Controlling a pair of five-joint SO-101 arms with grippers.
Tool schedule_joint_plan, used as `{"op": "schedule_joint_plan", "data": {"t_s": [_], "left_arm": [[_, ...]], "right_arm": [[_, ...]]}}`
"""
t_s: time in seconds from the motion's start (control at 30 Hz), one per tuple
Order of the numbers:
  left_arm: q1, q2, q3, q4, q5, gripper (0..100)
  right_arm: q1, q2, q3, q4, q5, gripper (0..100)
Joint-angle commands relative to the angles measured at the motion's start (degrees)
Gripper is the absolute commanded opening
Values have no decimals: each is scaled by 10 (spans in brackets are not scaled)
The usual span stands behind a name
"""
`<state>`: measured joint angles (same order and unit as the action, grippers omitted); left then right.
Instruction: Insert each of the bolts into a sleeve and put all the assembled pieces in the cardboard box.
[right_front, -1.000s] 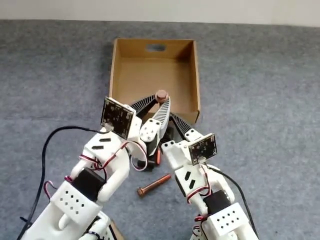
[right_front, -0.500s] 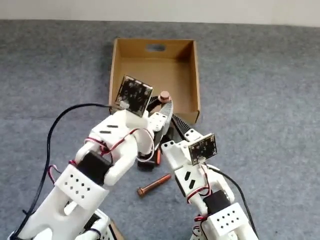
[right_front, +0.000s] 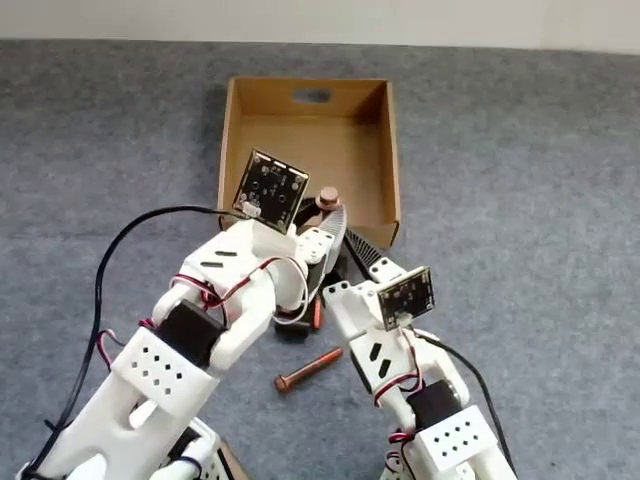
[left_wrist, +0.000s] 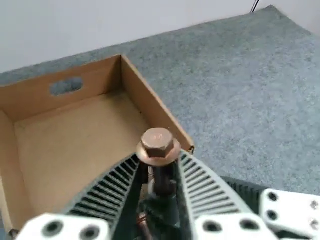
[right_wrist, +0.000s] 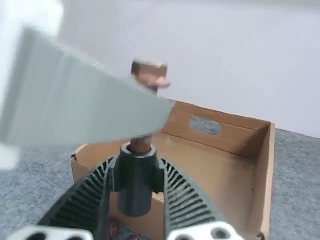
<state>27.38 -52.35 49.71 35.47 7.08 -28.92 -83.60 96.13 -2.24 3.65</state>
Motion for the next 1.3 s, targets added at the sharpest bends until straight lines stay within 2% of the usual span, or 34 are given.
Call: {"op": "schedule_joint_plan", "data": {"t_s": [0.0, 0.2, 0.5, 0.6, 0.7, 0.77, 0.87, 0.93, 1.13, 1.27], "left_arm": [[-14, 1, 2, 1, -4, 155], [-14, -13, 17, 21, -4, 140], [-15, -193, 23, 125, -5, 144], [-22, -215, 53, 127, -48, 144], [-61, -218, 82, 127, -105, 139], [-115, -214, 97, 127, -112, 125], [-204, -196, 116, 127, -112, 9], [-251, -171, 137, 127, -112, 19], [-284, -73, 233, 18, -111, 8], [-286, -51, 284, -38, -111, 10]], "right_arm": [[2, -7, 49, -11, 0, 5], [2, -7, 49, -11, 0, 5], [2, -7, 49, -11, 0, 5], [2, -7, 50, -11, 0, 5], [2, -7, 51, -10, 0, 5], [2, -7, 51, -10, 0, 5], [2, -7, 51, 7, 0, 5], [2, -9, 47, 30, 0, 5], [2, -11, 22, 109, -4, 5], [2, -9, -61, 239, -2, 5]]}}
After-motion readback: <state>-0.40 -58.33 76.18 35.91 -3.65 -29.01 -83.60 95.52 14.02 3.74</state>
